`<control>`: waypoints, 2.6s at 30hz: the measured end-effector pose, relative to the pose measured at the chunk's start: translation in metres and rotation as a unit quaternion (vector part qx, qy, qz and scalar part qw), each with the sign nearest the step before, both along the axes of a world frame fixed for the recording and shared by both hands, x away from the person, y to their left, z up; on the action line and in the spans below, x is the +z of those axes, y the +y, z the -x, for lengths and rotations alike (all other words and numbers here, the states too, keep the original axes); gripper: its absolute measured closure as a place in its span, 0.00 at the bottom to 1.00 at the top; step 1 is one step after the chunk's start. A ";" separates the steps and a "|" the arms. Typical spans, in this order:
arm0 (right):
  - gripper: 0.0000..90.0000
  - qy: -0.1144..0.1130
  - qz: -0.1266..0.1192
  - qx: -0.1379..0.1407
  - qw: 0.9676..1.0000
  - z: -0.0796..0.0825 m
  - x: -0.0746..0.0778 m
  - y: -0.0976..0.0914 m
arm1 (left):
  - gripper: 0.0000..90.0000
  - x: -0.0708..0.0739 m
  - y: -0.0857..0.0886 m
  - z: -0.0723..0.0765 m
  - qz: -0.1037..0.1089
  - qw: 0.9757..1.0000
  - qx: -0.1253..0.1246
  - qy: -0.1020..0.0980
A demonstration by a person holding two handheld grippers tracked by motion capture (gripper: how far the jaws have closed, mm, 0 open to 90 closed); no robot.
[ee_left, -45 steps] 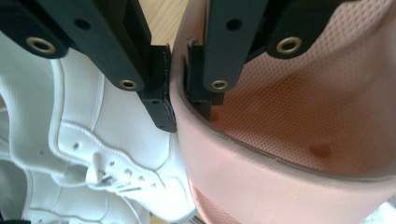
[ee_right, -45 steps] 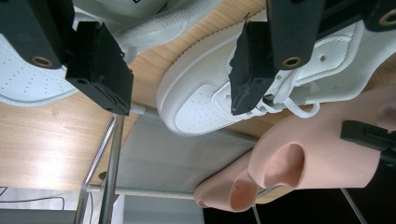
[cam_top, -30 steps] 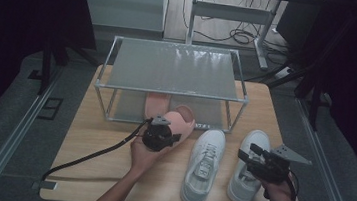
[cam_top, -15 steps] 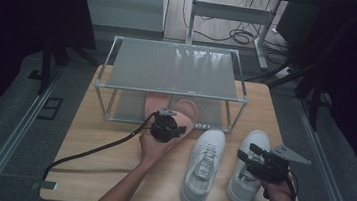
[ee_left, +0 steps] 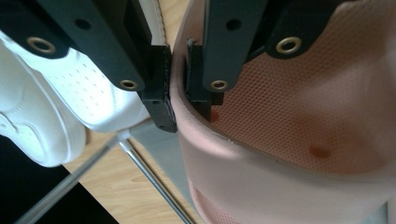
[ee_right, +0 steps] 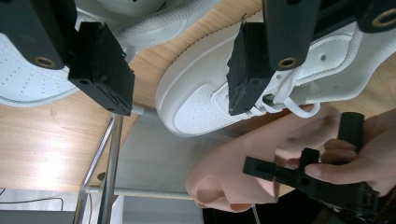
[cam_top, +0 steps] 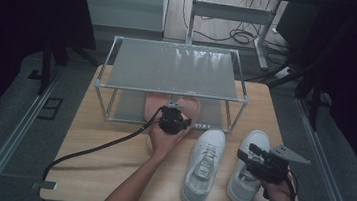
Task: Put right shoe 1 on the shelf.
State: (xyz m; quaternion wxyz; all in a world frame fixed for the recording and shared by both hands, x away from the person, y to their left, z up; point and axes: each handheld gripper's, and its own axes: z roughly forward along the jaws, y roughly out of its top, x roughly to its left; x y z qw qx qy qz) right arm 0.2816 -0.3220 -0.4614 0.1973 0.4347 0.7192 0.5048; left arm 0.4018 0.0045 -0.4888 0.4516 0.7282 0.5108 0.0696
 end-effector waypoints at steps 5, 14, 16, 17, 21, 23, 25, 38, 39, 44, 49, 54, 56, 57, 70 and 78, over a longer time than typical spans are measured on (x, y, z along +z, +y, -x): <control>0.47 0.000 0.001 0.000 1.000 0.000 0.000 0.000 | 0.92 -0.002 -0.006 -0.007 0.004 1.000 0.007 0.000; 0.46 0.000 -0.001 0.002 1.000 0.000 0.000 0.001 | 0.92 -0.002 -0.021 -0.023 0.016 0.999 0.027 -0.005; 0.46 -0.001 -0.002 0.002 1.000 0.000 0.000 0.000 | 0.93 -0.005 -0.016 -0.030 -0.002 1.000 0.009 -0.024; 0.46 -0.001 -0.003 0.002 1.000 0.000 0.000 0.000 | 0.92 -0.006 -0.016 -0.031 -0.001 1.000 0.019 -0.019; 0.46 -0.003 -0.004 0.001 1.000 0.001 0.002 -0.001 | 0.92 -0.010 -0.015 -0.038 -0.005 0.999 0.041 -0.012; 0.46 -0.005 -0.004 0.001 1.000 0.001 0.002 -0.001 | 0.92 -0.012 -0.016 -0.040 0.002 0.999 0.051 -0.010; 0.46 -0.004 -0.004 0.000 1.000 0.002 0.003 -0.002 | 0.92 -0.013 -0.016 -0.042 0.003 0.999 0.053 -0.008; 0.46 -0.003 0.000 0.001 1.000 0.001 0.002 0.000 | 0.89 -0.019 -0.014 -0.052 -0.001 0.999 0.038 -0.007; 0.46 -0.003 -0.001 0.000 1.000 0.001 0.002 0.000 | 0.89 -0.019 -0.014 -0.052 -0.006 0.999 0.038 -0.007; 0.46 -0.004 -0.001 0.001 1.000 0.001 0.002 -0.001 | 0.79 -0.014 -0.009 -0.050 -0.036 0.999 0.008 -0.017; 0.46 -0.003 0.002 0.003 1.000 0.001 0.001 0.002 | 0.71 -0.010 -0.017 -0.041 -0.011 0.999 0.045 -0.011; 0.46 -0.003 0.002 0.002 1.000 0.001 0.001 0.002 | 0.67 -0.005 -0.015 -0.031 -0.027 0.999 0.026 -0.027; 0.46 -0.003 0.002 0.001 1.000 0.001 0.001 0.001 | 0.66 -0.003 -0.014 -0.027 -0.034 0.999 0.010 -0.033; 0.46 -0.002 0.002 0.001 1.000 0.001 0.001 0.002 | 0.65 -0.002 -0.013 -0.025 -0.037 0.999 0.001 -0.039; 0.46 -0.005 0.004 0.004 1.000 0.002 0.002 0.003 | 0.86 0.007 0.008 0.017 -0.024 0.999 -0.016 -0.038; 0.46 -0.003 0.007 0.004 1.000 0.002 0.000 0.005 | 0.99 0.002 0.040 0.036 -0.033 0.998 -0.026 -0.041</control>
